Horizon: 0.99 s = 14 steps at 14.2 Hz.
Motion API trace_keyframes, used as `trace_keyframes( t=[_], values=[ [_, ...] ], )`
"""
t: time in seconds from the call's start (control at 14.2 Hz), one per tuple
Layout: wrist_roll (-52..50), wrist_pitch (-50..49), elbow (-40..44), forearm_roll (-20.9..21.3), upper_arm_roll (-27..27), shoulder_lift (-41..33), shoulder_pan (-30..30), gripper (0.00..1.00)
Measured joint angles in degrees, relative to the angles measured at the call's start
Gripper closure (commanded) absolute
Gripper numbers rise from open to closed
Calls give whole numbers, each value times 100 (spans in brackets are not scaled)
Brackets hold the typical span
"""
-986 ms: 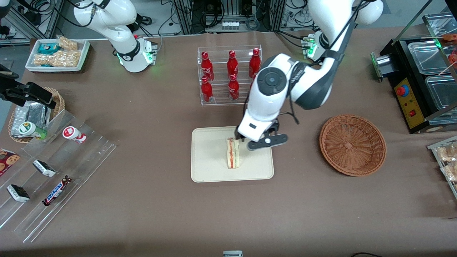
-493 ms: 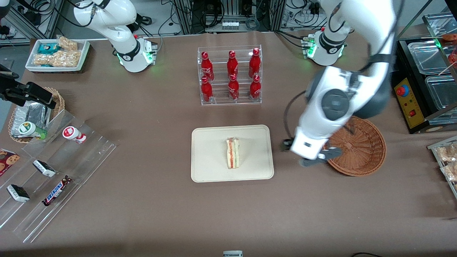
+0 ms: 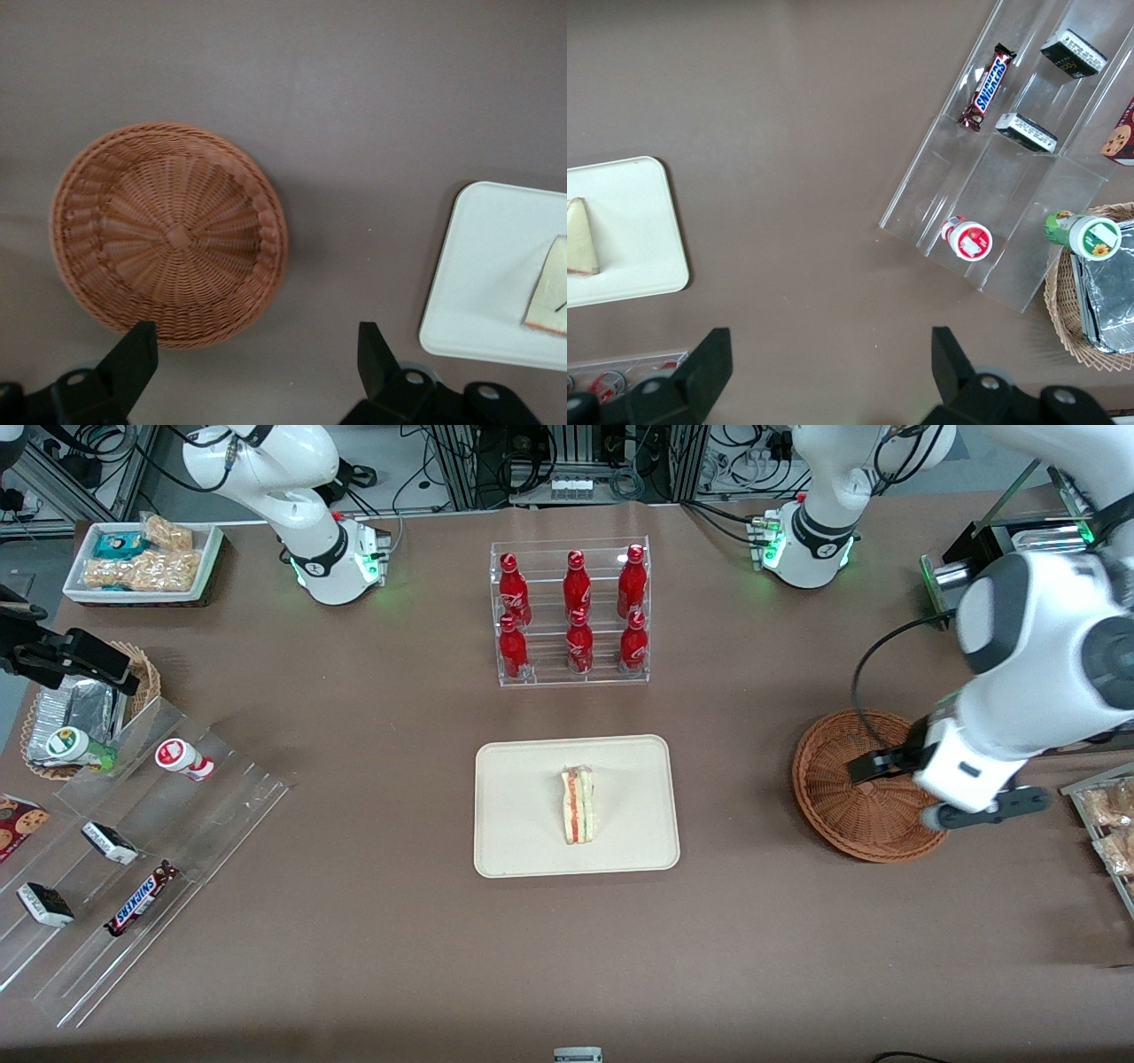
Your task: Place sandwich from basket to tray
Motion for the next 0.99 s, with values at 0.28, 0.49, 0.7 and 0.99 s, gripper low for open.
trace_keyframes(
  t=[0.28,0.49,0.7,0.99],
  values=[
    [649,-318,-5,5,-1,-489,393,0],
    [890,-445,-16,25,-81,-762,640,0],
    [1089,-469,-53,25,-660,-823,1253,0],
    [1097,-491,-216,51,-1116,-991,1534,0]
  ],
)
